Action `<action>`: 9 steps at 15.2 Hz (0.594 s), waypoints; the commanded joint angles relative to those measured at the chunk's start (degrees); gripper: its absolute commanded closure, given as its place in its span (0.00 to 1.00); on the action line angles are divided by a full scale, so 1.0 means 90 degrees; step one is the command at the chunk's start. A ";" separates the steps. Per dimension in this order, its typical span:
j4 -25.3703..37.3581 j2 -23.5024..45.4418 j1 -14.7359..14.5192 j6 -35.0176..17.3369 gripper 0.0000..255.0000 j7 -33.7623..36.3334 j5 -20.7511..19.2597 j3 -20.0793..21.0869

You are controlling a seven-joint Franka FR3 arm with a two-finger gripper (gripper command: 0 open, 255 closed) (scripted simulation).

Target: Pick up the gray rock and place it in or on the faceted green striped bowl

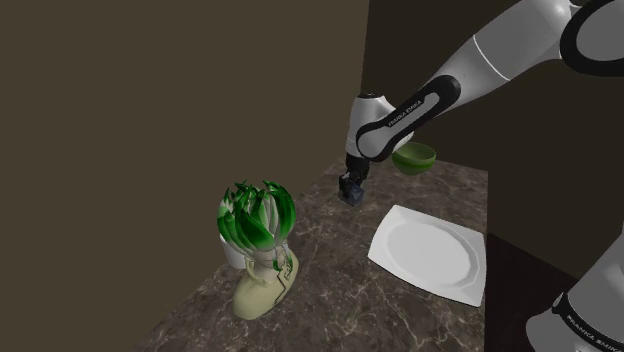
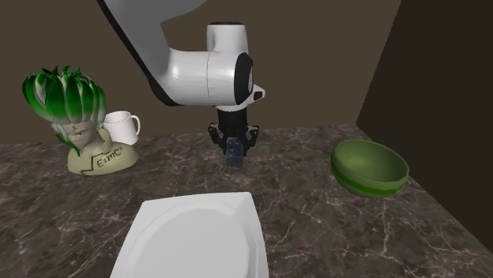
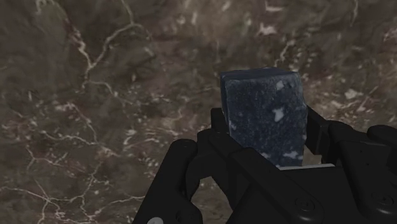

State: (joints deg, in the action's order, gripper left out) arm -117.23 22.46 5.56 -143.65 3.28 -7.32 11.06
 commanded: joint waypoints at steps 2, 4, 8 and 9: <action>-0.0005 0.0006 -0.0001 0.0002 1.00 -0.0006 0.0004 0.0005; 0.0008 -0.0119 0.0017 0.0137 1.00 -0.0035 0.0047 0.0030; 0.0054 -0.0355 0.0049 0.0415 1.00 -0.0092 0.0130 0.0074; 0.0069 -0.0412 0.0057 0.0486 1.00 -0.0106 0.0150 0.0084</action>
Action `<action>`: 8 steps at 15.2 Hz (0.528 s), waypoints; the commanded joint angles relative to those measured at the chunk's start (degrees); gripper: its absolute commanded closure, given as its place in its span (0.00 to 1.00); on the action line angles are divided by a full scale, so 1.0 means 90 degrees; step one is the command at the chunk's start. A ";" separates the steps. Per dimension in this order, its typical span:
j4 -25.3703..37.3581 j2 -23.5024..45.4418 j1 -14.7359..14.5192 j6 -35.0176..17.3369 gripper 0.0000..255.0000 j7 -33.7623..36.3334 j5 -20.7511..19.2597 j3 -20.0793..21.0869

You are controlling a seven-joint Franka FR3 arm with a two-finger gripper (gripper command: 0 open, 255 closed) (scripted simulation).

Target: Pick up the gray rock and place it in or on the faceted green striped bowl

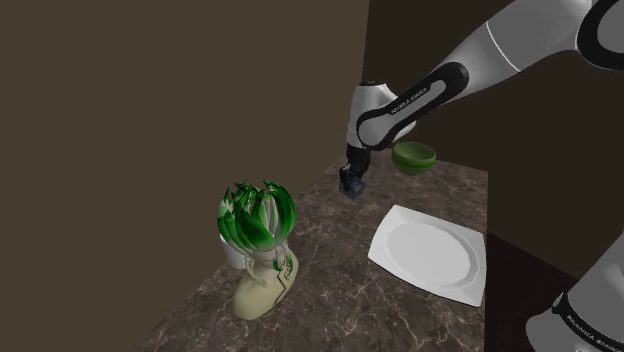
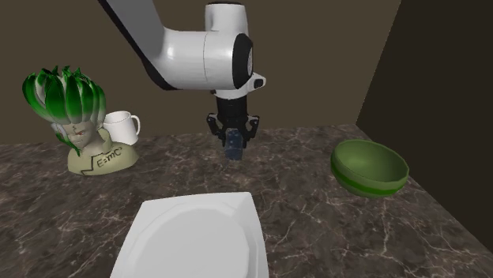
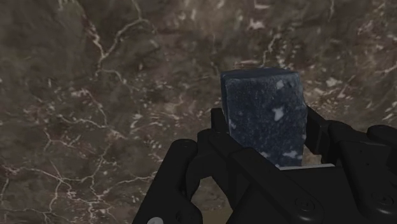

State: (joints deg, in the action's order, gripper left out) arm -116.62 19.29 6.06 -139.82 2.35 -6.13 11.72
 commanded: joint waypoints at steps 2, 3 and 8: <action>0.0035 -0.0171 0.0014 0.0203 1.00 -0.0030 0.0056 0.0030; 0.0054 -0.0225 0.0021 0.0274 1.00 -0.0043 0.0076 0.0038; 0.0170 -0.0480 0.0047 0.0639 1.00 -0.0105 0.0167 0.0074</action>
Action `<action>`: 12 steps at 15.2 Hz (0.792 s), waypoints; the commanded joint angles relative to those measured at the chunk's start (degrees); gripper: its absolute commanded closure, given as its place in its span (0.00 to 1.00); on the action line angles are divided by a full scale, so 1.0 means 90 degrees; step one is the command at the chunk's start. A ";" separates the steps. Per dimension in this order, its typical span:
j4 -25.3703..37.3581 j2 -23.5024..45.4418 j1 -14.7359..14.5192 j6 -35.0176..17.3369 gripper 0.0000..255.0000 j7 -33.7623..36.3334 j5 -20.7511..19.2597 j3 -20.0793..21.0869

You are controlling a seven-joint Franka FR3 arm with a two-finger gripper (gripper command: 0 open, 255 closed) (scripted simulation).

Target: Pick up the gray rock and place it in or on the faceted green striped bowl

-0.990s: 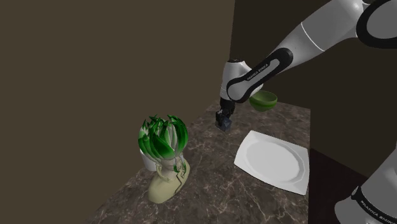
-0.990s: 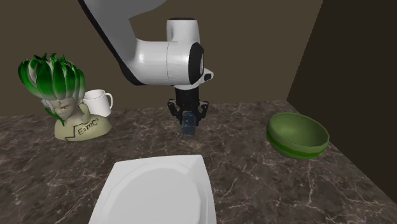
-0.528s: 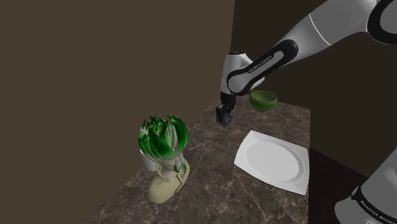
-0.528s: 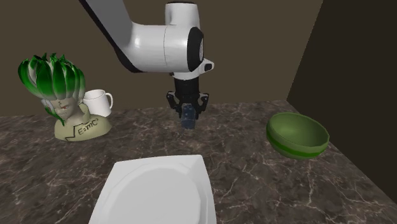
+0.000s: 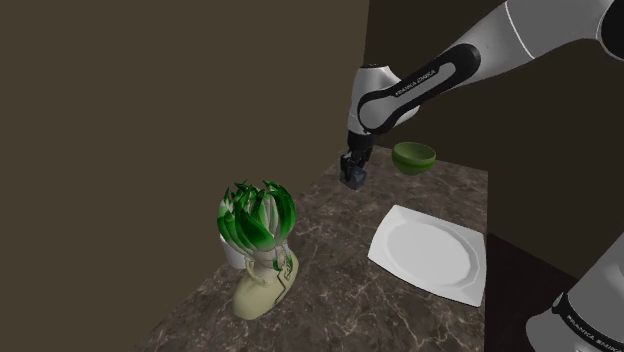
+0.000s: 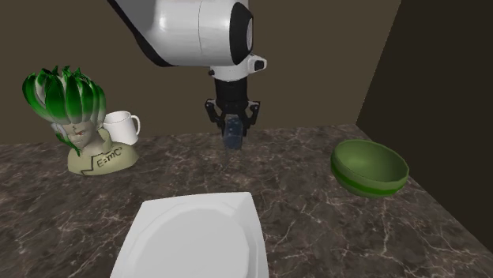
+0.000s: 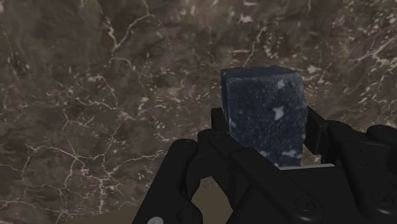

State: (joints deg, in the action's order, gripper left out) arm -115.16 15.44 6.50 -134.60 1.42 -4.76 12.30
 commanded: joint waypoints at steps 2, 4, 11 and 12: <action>0.0064 -0.0147 0.0008 0.0208 1.00 -0.0025 0.0049 0.0021; 0.0126 -0.0238 0.0015 0.0358 1.00 -0.0046 0.0081 0.0031; 0.0386 -0.0520 0.0036 0.0893 1.00 -0.0112 0.0177 0.0057; 0.0429 -0.0556 0.0039 0.0970 1.00 -0.0120 0.0189 0.0059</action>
State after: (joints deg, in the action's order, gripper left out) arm -111.36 11.16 6.79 -126.64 0.47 -3.28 12.78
